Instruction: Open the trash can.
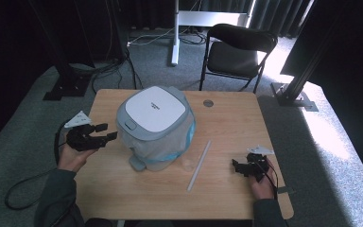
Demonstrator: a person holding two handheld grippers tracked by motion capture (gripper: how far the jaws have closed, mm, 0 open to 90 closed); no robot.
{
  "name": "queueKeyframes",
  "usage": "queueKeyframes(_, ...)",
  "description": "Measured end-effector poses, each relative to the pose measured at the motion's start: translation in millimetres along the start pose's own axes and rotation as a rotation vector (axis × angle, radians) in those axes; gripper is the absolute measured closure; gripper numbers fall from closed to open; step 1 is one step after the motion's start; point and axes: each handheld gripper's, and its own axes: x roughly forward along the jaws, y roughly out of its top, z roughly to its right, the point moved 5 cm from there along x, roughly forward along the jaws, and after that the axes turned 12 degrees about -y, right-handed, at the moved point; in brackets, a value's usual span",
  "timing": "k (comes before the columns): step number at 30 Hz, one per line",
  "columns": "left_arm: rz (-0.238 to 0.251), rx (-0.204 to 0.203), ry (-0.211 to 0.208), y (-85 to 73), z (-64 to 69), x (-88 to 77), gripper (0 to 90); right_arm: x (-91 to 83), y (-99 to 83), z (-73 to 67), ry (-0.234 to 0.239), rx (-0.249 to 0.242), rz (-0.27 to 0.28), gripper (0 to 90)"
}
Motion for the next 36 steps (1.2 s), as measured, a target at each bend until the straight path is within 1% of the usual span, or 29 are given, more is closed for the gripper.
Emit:
queueKeyframes(3,0.001,0.002,-0.002,1.8,1.3,-0.7,39.2,0.0,0.0,0.0,0.000,0.000,0.000,12.2)
queueKeyframes(5,0.003,0.006,0.004,3.9,2.3,-1.7,39.2,0.0,0.0,0.0,0.000,0.000,0.000,12.3)
queueKeyframes(12,-0.003,0.034,-0.010,12.8,12.1,-5.4,39.2,0.0,0.0,0.0,0.000,0.000,0.000,12.2)
queueKeyframes(16,-0.001,0.036,-0.013,15.4,14.3,-6.3,39.3,0.0,0.0,0.0,0.000,0.000,0.000,12.3)
queueKeyframes(18,0.010,0.043,-0.024,19.8,17.3,-8.7,39.3,0.0,0.0,0.0,0.000,0.000,0.000,12.3)
queueKeyframes(21,0.028,0.038,-0.046,23.9,19.9,-11.3,39.6,0.0,0.0,0.0,0.000,0.000,0.000,12.2)
queueKeyframes(22,0.028,0.038,-0.046,23.9,19.9,-11.3,39.7,0.0,0.0,0.0,0.000,0.000,0.000,12.2)
queueKeyframes(23,0.046,0.033,-0.060,27.1,21.1,-13.5,39.8,0.0,0.0,0.0,0.000,0.000,0.000,12.2)
queueKeyframes(25,0.052,0.034,-0.064,29.0,21.9,-15.2,39.7,0.0,0.0,0.0,0.000,0.000,0.000,12.3)
queueKeyframes(27,0.052,0.036,-0.054,30.5,22.9,-16.2,39.6,0.0,0.0,0.0,0.000,0.000,0.000,12.2)
queueKeyframes(30,0.056,0.038,-0.050,33.2,25.7,-17.9,38.8,0.0,0.0,0.0,0.000,0.000,0.000,12.2)
queueKeyframes(36,0.068,0.048,-0.073,40.6,32.6,-20.3,37.9,0.0,0.0,0.0,0.000,0.000,0.000,12.3)
